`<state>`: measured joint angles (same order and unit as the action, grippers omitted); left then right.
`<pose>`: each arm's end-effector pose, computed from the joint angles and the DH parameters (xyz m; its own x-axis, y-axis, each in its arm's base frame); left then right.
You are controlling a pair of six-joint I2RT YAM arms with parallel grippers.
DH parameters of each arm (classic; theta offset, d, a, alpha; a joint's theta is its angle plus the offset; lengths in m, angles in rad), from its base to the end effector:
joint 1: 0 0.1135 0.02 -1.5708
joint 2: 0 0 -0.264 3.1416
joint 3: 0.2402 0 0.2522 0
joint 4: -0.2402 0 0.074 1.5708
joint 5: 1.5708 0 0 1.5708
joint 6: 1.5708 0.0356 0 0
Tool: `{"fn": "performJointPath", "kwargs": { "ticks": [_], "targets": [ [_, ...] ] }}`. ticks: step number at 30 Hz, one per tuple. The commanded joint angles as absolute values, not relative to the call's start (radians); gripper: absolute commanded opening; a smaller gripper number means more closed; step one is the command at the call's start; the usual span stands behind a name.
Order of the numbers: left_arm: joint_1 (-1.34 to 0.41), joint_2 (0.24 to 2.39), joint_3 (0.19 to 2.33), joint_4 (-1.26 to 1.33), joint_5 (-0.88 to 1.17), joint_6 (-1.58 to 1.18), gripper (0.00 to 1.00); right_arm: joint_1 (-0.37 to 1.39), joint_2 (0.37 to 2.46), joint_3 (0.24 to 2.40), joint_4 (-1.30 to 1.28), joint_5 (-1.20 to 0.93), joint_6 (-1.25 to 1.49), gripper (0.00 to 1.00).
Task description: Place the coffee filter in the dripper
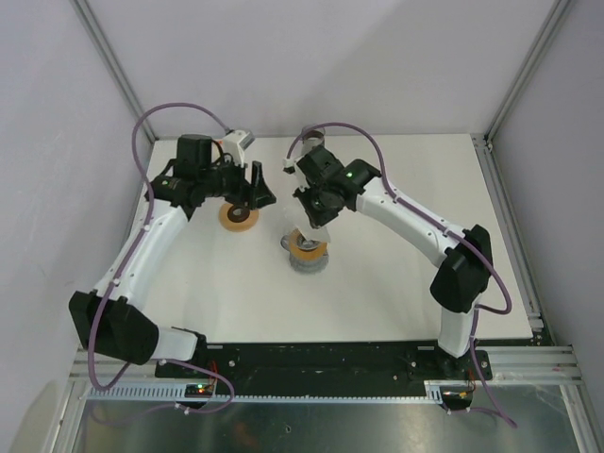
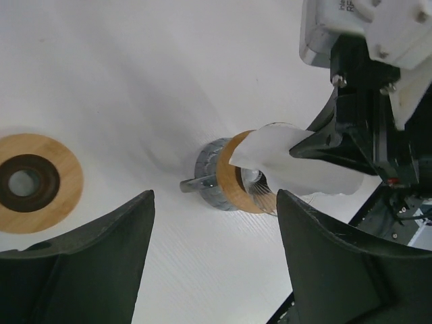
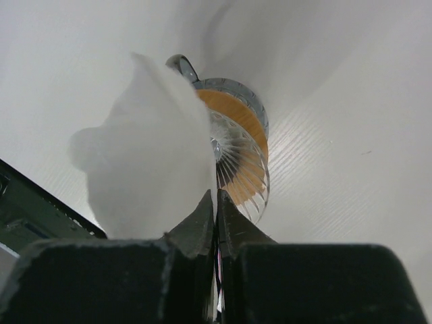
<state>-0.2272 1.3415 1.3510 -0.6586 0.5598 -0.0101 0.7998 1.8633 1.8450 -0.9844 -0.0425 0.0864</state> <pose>0.2757 -0.0831 0.3699 -0.5950 0.1288 -0.7933 0.5971 0.7316 -0.3290 0.2784 0.2887 0.3294 -0.6484 -0.5436 -0.5329 -0.6791 0.7295 0.0821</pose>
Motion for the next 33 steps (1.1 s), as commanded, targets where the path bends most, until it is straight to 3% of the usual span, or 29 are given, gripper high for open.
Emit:
{"fn": "performJointPath", "kwargs": {
  "ticks": [1, 5, 7, 16, 22, 30, 32, 33],
  "targets": [
    [-0.285, 1.38, 1.343, -0.586, 0.545, -0.078, 0.78, 0.821, 1.873, 1.836, -0.935, -0.043, 0.094, 0.12],
    [-0.316, 1.409, 1.344, -0.57, 0.534, -0.075, 0.78, 0.825, 1.863, 1.843, -0.927, -0.015, 0.094, 0.4],
    [-0.319, 1.417, 1.345, -0.568, 0.527, -0.068, 0.78, 0.824, 1.85, 1.852, -0.92, -0.004, 0.089, 0.48],
    [-0.321, 1.404, 1.354, -0.562, 0.491, -0.028, 0.79, 0.816, 1.833, 1.948, -0.979, 0.079, 0.041, 0.68],
    [-0.321, 1.421, 1.35, -0.557, 0.482, -0.006, 0.8, 0.822, 1.801, 1.965, -0.961, 0.09, 0.008, 0.74],
    [-0.319, 1.449, 1.356, -0.555, 0.468, -0.002, 0.8, 0.856, 1.739, 1.973, -0.936, 0.178, -0.053, 0.74],
    [-0.317, 1.451, 1.356, -0.555, 0.468, -0.002, 0.8, 0.86, 1.712, 1.954, -0.908, 0.201, -0.068, 0.7],
    [-0.316, 1.449, 1.355, -0.554, 0.468, 0.011, 0.8, 0.858, 1.698, 1.936, -0.896, 0.209, -0.074, 0.62]
  ]
}}
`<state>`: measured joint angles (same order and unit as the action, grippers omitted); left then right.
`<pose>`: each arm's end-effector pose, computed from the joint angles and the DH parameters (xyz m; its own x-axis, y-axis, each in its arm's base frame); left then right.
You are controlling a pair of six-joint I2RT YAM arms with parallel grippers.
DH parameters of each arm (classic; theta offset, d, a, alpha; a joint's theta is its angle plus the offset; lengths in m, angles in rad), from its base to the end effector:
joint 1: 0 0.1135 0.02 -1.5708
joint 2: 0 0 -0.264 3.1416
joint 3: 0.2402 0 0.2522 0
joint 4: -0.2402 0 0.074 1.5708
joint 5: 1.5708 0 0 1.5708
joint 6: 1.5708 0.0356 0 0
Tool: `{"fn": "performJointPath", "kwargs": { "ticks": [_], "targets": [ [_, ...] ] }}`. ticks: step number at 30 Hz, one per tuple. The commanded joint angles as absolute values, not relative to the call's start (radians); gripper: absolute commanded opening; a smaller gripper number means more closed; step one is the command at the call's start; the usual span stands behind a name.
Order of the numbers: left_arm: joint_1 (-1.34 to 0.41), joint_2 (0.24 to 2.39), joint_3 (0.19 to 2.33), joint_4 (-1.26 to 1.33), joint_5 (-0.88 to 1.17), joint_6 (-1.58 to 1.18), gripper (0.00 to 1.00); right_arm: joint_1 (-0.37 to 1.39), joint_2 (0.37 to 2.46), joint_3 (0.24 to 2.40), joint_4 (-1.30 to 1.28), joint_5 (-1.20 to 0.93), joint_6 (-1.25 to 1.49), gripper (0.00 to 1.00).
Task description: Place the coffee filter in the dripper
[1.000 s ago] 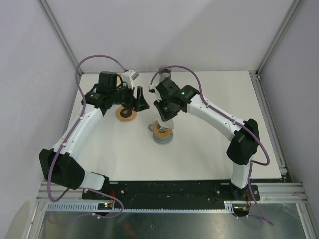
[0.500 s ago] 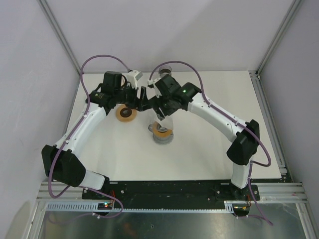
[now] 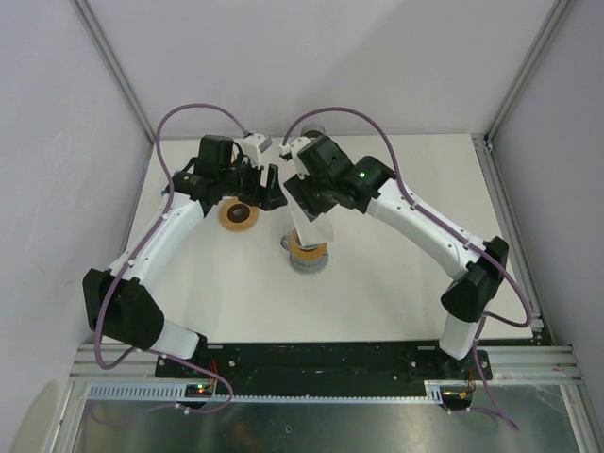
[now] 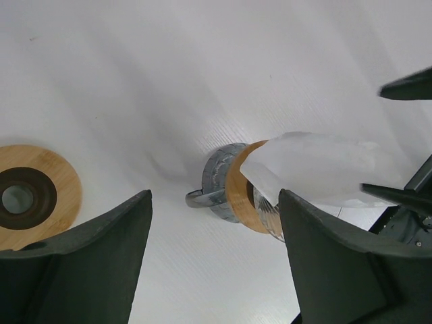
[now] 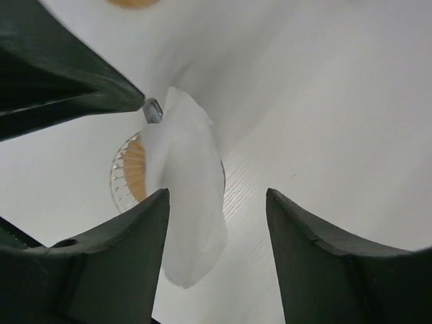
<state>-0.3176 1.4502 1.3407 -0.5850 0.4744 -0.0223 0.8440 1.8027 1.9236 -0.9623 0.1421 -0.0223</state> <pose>0.2984 -0.1152 0.3408 -0.6215 0.1834 -0.7617 0.5975 0.7397 -0.3094 0.2625 0.2877 0.3781 -0.4802 -0.5733 -0.6639 -0.6879 0.7157 -0.1204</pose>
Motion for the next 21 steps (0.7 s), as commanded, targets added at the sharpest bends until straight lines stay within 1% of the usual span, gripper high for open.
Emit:
{"fn": "performJointPath", "kwargs": {
  "ticks": [1, 2, 4, 6, 7, 9, 14, 21],
  "targets": [
    [-0.314, 1.449, 1.354, -0.553, 0.468, 0.018, 0.8, 0.855, 1.687, 1.923, -0.881, 0.213, -0.077, 0.54],
    [-0.311, 1.447, 1.351, -0.553, 0.468, 0.022, 0.8, 0.849, 1.676, 1.906, -0.864, 0.208, -0.078, 0.41],
    [-0.306, 1.443, 1.347, -0.554, 0.467, 0.025, 0.81, 0.832, 1.658, 1.873, -0.829, 0.156, -0.082, 0.2],
    [-0.302, 1.438, 1.342, -0.554, 0.467, 0.029, 0.81, 0.808, 1.654, 1.839, -0.807, 0.065, -0.075, 0.08],
    [-0.298, 1.435, 1.34, -0.554, 0.466, 0.031, 0.81, 0.797, 1.657, 1.827, -0.802, 0.02, -0.07, 0.04],
    [-0.285, 1.428, 1.335, -0.554, 0.467, 0.033, 0.82, 0.781, 1.678, 1.804, -0.812, -0.038, -0.058, 0.01],
    [-0.24, 1.405, 1.313, -0.554, 0.496, 0.046, 0.84, 0.786, 1.744, 1.77, -0.838, -0.113, -0.057, 0.0],
    [-0.206, 1.38, 1.27, -0.553, 0.515, 0.062, 0.85, 0.841, 1.793, 1.733, -0.845, -0.126, -0.065, 0.0]
  ]
}}
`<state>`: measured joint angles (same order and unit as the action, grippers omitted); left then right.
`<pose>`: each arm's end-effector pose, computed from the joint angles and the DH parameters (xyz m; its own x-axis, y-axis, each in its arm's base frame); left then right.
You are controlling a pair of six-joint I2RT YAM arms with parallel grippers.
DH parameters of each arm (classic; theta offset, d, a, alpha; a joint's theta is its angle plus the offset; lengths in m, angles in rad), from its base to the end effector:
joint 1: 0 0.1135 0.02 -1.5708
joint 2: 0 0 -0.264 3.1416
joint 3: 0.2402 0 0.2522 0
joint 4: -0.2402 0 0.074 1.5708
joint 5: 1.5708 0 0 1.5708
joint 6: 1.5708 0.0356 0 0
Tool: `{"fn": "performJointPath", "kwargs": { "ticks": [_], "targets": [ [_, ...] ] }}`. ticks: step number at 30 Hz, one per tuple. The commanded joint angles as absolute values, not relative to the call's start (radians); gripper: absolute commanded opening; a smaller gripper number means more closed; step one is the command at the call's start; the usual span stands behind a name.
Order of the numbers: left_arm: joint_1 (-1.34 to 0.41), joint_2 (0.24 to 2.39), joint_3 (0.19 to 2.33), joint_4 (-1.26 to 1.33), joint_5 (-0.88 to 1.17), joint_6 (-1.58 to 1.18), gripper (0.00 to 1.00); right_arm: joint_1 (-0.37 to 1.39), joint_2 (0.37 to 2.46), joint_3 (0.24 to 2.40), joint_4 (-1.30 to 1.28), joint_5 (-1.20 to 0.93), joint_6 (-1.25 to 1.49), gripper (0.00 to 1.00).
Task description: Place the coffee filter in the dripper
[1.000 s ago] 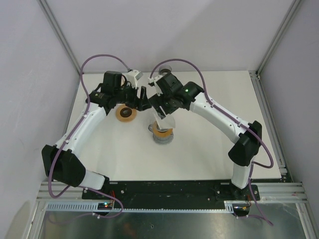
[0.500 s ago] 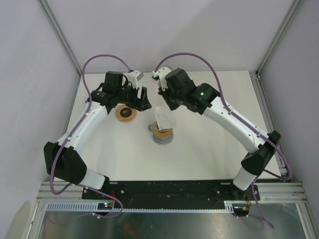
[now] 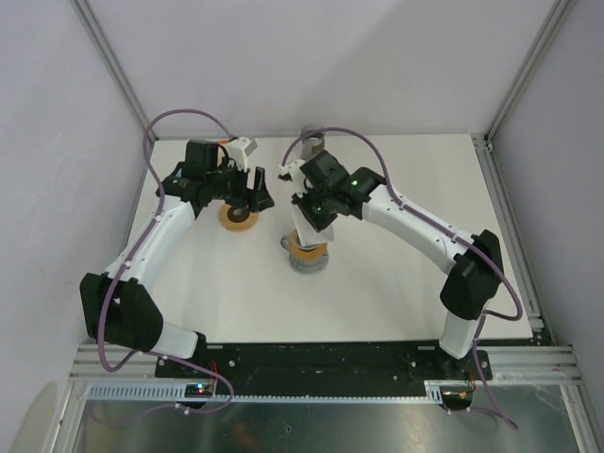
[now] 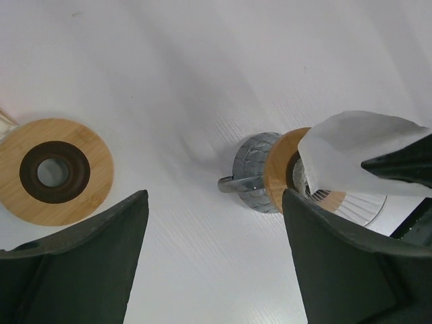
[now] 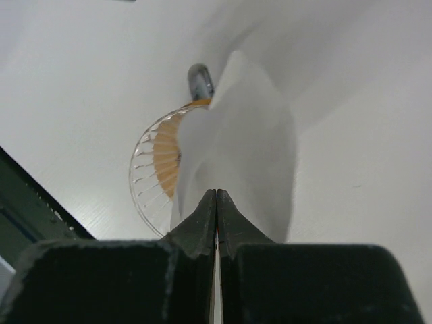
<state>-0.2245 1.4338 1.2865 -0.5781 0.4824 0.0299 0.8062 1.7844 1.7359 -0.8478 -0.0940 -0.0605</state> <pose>0.3025 -0.0860 0.3284 -0.6305 0.1711 -0.7571 0.5547 0.7816 -0.2853 0.2689 0.2851 0.3341 -0.4938 -0.6017 -0.6278 -0.7903 0.6116 0.0354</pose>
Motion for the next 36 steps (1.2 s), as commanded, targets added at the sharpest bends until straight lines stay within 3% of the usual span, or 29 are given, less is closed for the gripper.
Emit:
{"fn": "performJointPath", "kwargs": {
  "ticks": [1, 11, 30, 36],
  "targets": [
    [-0.199, 1.379, 1.267, -0.553, 0.518, 0.063, 0.85, 0.858, 1.803, 1.73, -0.848, -0.104, -0.067, 0.0],
    [-0.131, 1.377, 1.258, -0.554, 0.564, 0.055, 0.85, 0.955, 1.879, 1.687, -0.806, 0.157, -0.098, 0.0],
    [-0.22, 1.377, 1.2, -0.551, 0.715, -0.1, 0.83, 0.88, 1.94, 1.634, -0.724, 0.035, -0.06, 0.0],
    [-0.234, 1.355, 1.155, -0.547, 0.744, -0.216, 0.77, 0.873, 1.942, 1.638, -0.724, 0.023, -0.044, 0.0]
  ]
}}
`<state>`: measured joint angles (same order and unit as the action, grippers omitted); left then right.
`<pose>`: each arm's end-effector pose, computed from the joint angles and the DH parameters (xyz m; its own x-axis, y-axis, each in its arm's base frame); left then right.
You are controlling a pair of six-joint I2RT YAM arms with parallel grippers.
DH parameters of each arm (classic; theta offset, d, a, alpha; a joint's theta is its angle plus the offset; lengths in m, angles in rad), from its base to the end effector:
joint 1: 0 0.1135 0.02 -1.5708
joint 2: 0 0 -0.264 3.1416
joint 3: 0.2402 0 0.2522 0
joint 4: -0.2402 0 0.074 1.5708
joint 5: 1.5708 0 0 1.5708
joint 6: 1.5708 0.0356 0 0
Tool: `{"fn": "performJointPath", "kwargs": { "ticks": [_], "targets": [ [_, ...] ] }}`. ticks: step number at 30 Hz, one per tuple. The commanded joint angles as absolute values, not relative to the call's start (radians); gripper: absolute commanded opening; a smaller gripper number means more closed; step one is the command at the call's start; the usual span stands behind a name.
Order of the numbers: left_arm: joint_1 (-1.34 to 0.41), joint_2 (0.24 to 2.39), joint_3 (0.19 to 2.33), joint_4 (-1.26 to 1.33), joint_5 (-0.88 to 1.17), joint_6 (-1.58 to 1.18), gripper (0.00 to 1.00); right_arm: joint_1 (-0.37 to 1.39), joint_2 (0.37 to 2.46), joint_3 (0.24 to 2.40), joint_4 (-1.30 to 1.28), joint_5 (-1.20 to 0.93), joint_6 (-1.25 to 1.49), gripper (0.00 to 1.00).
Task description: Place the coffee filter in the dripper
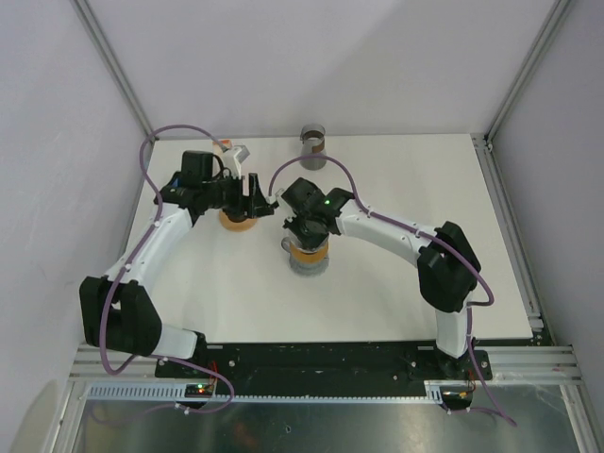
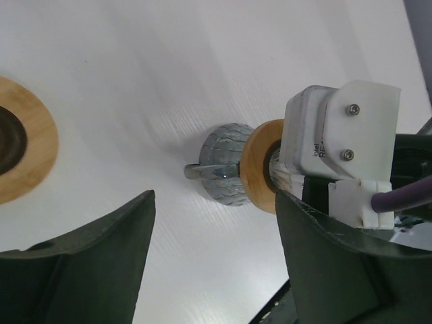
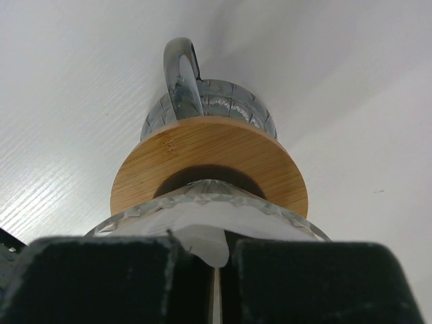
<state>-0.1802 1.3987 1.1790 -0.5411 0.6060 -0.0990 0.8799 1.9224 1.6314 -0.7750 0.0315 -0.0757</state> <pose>0.2932 -0.0740 0.3076 -0.7297 0.0504 -0.6819 0.4834 0.7433 -0.4624 0.2658 0.3197 0.2526 -0.4986 -0.7217 -0.4802 -0.8006 0.5958 -0.0641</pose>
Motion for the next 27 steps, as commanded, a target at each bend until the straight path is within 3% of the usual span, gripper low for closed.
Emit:
{"fn": "performJointPath", "kwargs": {
  "ticks": [1, 5, 20, 27],
  "targets": [
    [-0.235, 1.35, 1.147, -0.546, 0.747, -0.232, 0.74, 0.874, 1.944, 1.639, -0.723, 0.022, -0.042, 0.0],
    [-0.235, 1.335, 1.126, -0.538, 0.771, -0.271, 0.68, 0.878, 1.944, 1.651, -0.729, 0.034, -0.031, 0.0],
    [-0.276, 1.293, 1.069, -0.522, 0.79, -0.303, 0.71, 0.893, 1.853, 1.668, -0.708, 0.058, -0.05, 0.09],
    [-0.276, 1.308, 0.993, -0.41, 0.929, -0.428, 0.64, 0.883, 1.854, 1.636, -0.674, 0.027, -0.038, 0.09]
  ]
}}
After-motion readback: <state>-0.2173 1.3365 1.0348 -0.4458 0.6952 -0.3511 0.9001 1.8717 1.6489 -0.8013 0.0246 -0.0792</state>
